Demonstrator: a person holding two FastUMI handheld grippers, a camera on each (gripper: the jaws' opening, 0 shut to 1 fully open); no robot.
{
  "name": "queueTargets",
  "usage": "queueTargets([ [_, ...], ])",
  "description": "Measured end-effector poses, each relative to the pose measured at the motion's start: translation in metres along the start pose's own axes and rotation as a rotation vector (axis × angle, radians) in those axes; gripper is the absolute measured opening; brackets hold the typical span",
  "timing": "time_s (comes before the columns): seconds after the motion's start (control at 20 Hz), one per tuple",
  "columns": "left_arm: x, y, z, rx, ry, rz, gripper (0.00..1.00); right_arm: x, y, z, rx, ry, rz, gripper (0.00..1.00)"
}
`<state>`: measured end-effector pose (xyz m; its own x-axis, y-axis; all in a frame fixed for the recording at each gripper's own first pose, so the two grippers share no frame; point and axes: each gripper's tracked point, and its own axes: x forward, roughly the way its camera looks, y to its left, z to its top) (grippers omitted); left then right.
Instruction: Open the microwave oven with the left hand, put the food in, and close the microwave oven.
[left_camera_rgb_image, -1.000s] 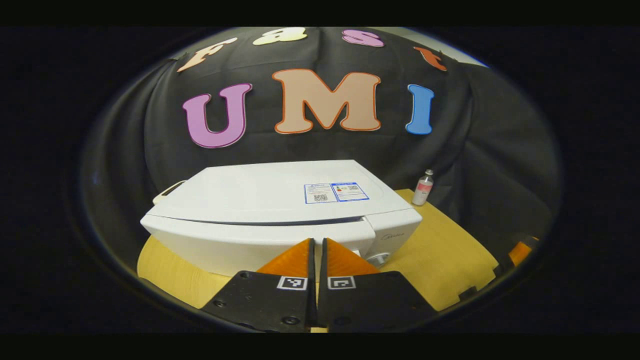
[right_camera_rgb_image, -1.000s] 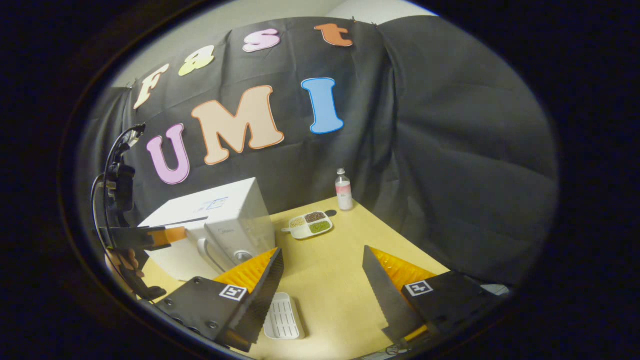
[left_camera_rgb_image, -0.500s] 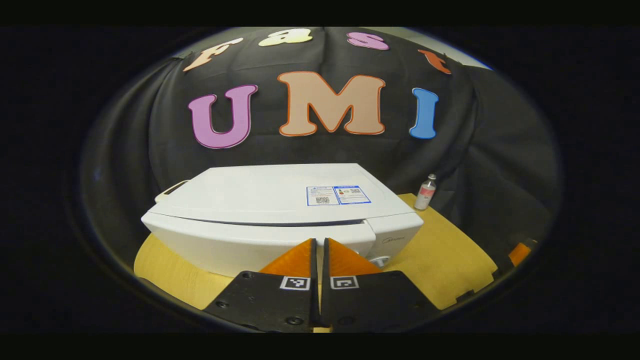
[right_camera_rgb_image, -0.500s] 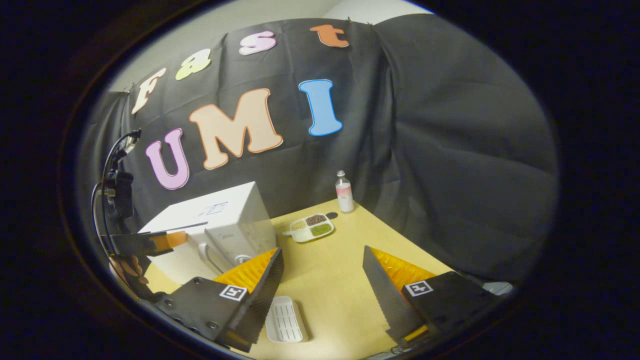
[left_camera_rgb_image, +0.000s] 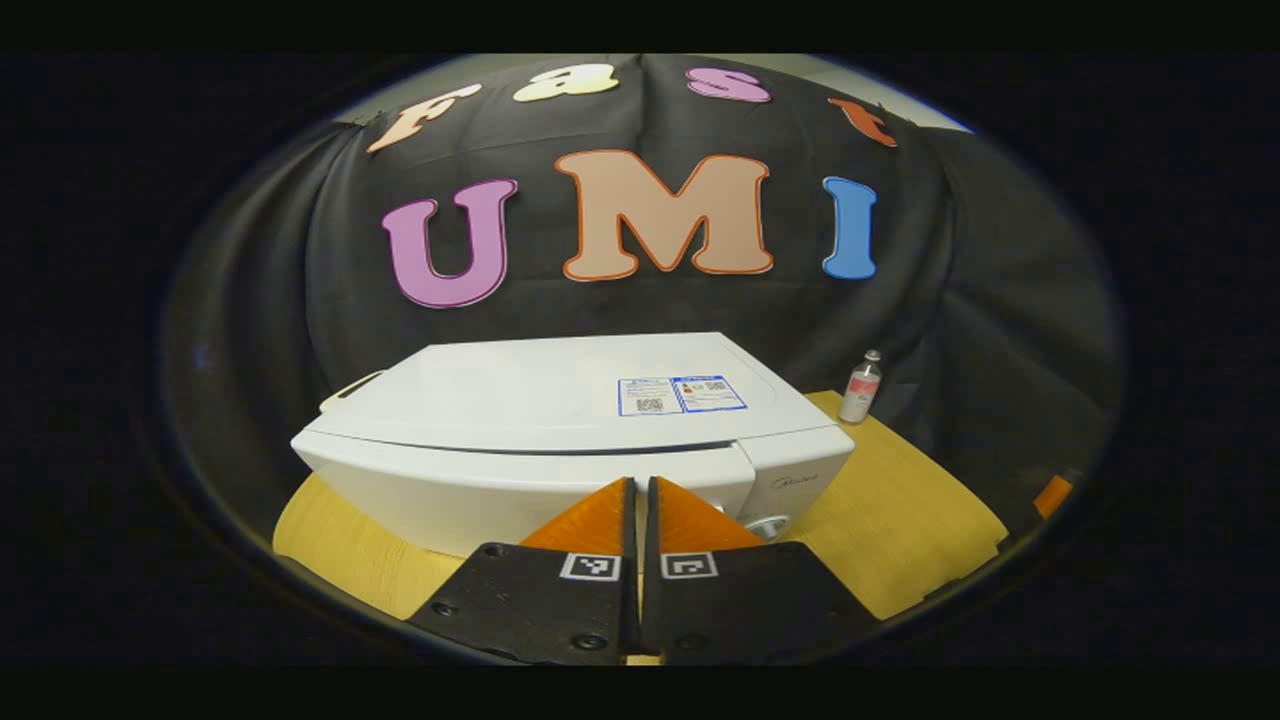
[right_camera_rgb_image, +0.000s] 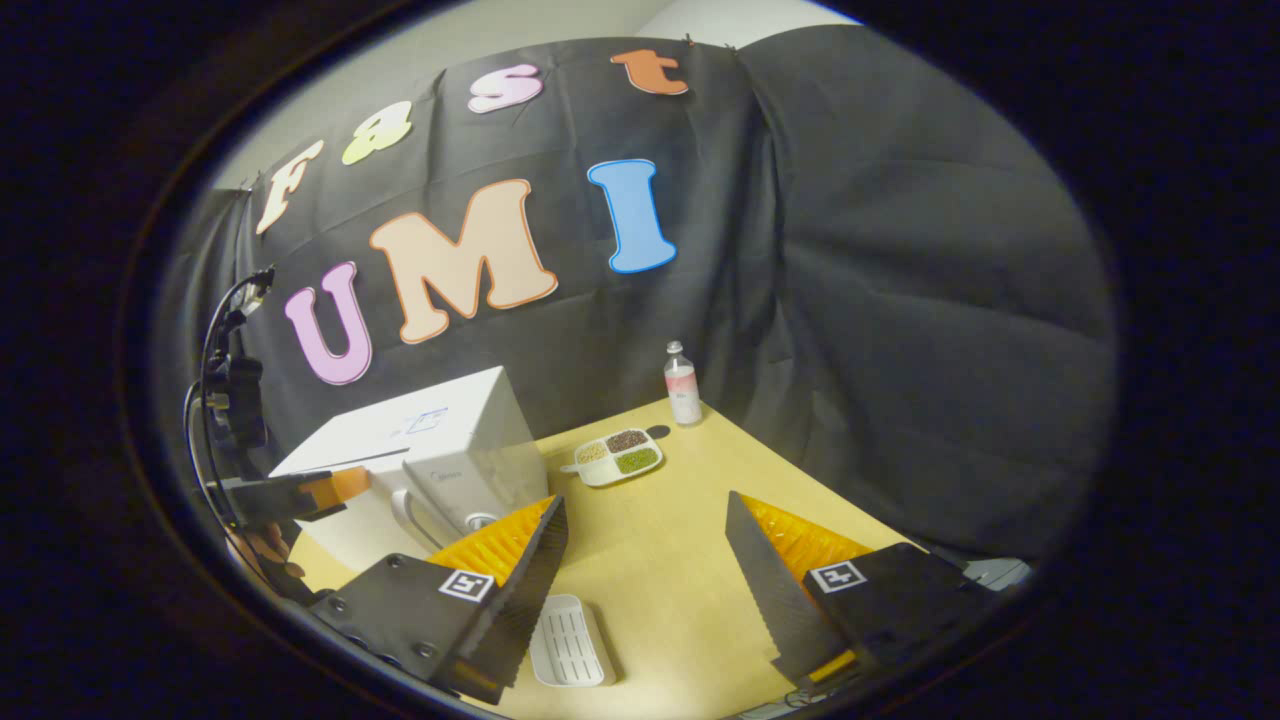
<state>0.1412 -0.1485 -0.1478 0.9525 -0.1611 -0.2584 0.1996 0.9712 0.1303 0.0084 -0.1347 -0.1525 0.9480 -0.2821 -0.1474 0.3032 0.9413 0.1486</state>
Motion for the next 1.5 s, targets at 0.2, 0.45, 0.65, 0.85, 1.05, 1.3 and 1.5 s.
queueTargets([
  [0.2,0.001,0.000,0.000,0.006,-0.013,0.018,0.01,-0.002,-0.002,-0.001,0.005,0.004,0.000,0.98],
  [0.45,0.008,-0.001,0.005,0.011,-0.052,0.014,0.02,-0.002,-0.003,-0.004,0.015,0.014,0.007,0.98],
  [0.65,0.010,-0.012,0.009,0.021,-0.037,-0.006,0.05,-0.008,-0.007,0.001,0.024,-0.005,0.010,0.98],
  [0.85,0.011,-0.028,0.008,0.037,-0.043,-0.046,0.04,-0.010,-0.008,0.000,0.001,0.006,0.017,0.98],
  [1.05,0.009,-0.030,0.013,0.041,-0.050,-0.057,0.01,-0.010,-0.008,0.006,-0.041,-0.010,0.019,0.98],
  [1.3,-0.019,-0.012,0.016,0.031,-0.053,-0.036,0.01,-0.008,-0.001,0.017,-0.034,-0.002,0.052,0.98],
  [1.5,-0.058,0.017,-0.002,-0.023,-0.009,-0.012,0.05,-0.005,0.013,0.025,-0.061,0.005,0.107,0.99],
])
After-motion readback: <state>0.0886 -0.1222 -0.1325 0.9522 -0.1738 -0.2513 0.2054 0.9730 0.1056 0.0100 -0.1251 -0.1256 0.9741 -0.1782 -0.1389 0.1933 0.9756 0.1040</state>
